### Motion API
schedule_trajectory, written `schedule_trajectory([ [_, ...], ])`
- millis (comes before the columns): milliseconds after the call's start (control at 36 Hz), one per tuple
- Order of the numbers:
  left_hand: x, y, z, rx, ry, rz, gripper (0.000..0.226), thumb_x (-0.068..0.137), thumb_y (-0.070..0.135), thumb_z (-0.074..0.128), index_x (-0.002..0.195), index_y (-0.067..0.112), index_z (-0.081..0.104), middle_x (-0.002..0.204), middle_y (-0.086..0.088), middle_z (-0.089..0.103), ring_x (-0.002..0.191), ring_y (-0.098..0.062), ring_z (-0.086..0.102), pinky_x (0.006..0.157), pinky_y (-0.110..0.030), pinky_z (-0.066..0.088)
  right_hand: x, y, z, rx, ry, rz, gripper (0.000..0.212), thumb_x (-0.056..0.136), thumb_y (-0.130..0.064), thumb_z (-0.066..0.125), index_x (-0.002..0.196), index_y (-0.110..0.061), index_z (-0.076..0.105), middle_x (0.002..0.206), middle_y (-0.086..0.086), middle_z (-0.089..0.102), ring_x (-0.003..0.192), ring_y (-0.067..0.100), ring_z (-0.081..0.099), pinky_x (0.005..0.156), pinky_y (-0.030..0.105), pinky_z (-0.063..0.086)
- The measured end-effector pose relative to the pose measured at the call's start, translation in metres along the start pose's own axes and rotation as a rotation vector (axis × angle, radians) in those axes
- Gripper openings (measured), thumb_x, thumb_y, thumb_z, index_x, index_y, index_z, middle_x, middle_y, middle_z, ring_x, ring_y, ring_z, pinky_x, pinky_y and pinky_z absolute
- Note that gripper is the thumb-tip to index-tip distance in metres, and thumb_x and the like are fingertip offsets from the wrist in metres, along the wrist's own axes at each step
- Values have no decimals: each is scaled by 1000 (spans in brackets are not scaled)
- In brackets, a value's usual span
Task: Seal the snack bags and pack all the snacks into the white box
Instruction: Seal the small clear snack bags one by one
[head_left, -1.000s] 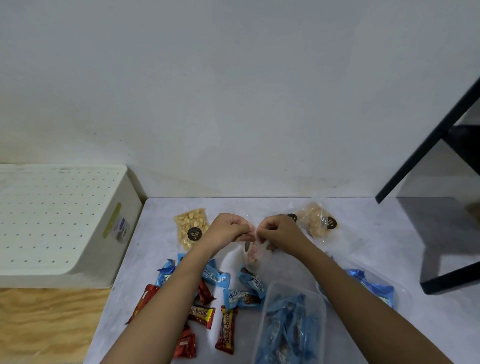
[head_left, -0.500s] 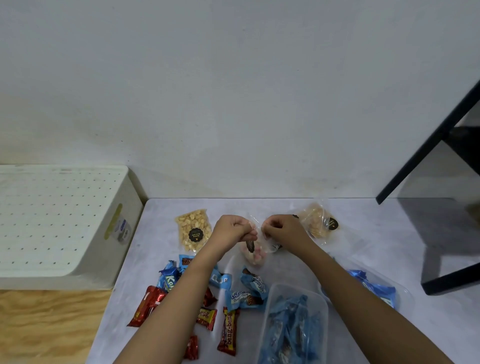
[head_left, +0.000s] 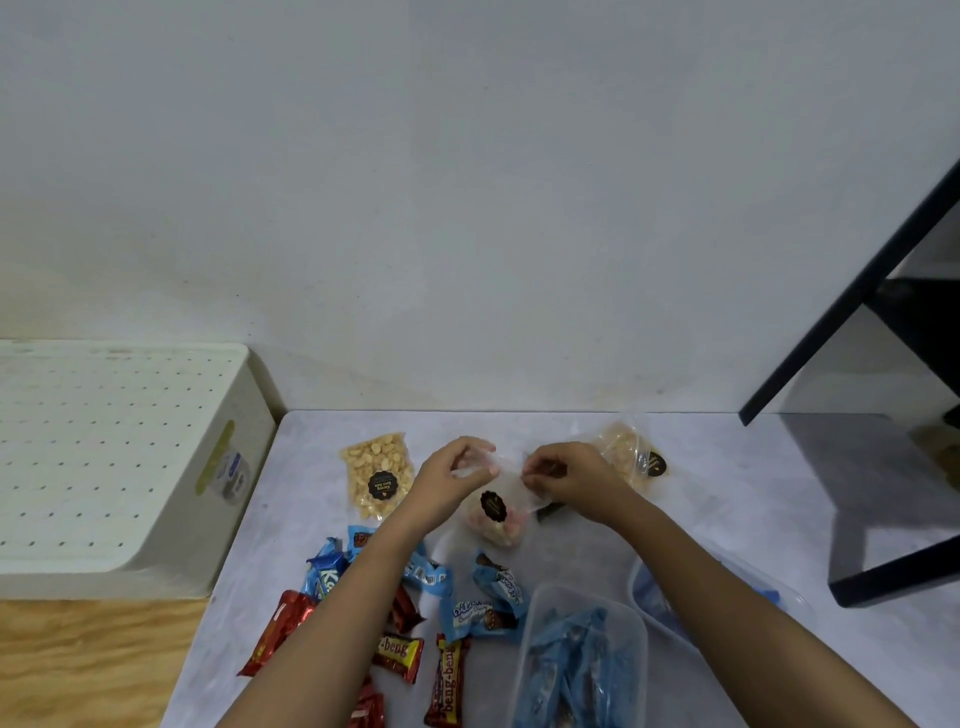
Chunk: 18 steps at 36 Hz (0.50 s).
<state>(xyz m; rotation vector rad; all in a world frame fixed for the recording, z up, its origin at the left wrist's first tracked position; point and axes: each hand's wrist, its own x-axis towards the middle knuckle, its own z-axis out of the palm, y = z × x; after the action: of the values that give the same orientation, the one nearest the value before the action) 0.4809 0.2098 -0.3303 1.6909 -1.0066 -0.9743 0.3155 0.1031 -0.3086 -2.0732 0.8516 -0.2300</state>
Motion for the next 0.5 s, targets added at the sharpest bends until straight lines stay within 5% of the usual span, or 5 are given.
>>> schedule_trajectory([
  [83, 0, -6, 1, -50, 19, 4, 4, 85, 15, 66, 82, 16, 65, 76, -3, 68, 71, -8, 66, 77, -26, 49, 0, 5, -1, -56, 120, -6, 8, 80, -5, 67, 86, -4, 72, 80, 4, 70, 71, 7, 60, 63, 2, 41],
  [222, -5, -6, 8, -100, 32, 20, 5, 88, 10, 61, 83, 10, 63, 74, -8, 64, 68, -9, 67, 66, -16, 51, -2, 5, 4, -175, 230, -122, 6, 78, -2, 65, 80, -4, 71, 77, 8, 70, 66, 11, 54, 62, 11, 37],
  [333, -5, -6, 9, -171, -20, 12, 4, 88, 11, 61, 88, 11, 65, 75, -7, 65, 68, -14, 67, 63, -18, 51, -2, 7, 4, -134, 172, -86, 7, 78, -15, 70, 85, -12, 71, 75, -1, 67, 69, 16, 59, 66, 27, 48],
  [500, -3, -3, 14, -111, -9, 7, 7, 89, 13, 60, 83, 17, 63, 79, -6, 64, 66, -11, 65, 70, -26, 52, 0, 4, 9, -149, 122, -82, 8, 82, -14, 60, 78, -19, 64, 68, -17, 53, 72, 12, 54, 68, 30, 46],
])
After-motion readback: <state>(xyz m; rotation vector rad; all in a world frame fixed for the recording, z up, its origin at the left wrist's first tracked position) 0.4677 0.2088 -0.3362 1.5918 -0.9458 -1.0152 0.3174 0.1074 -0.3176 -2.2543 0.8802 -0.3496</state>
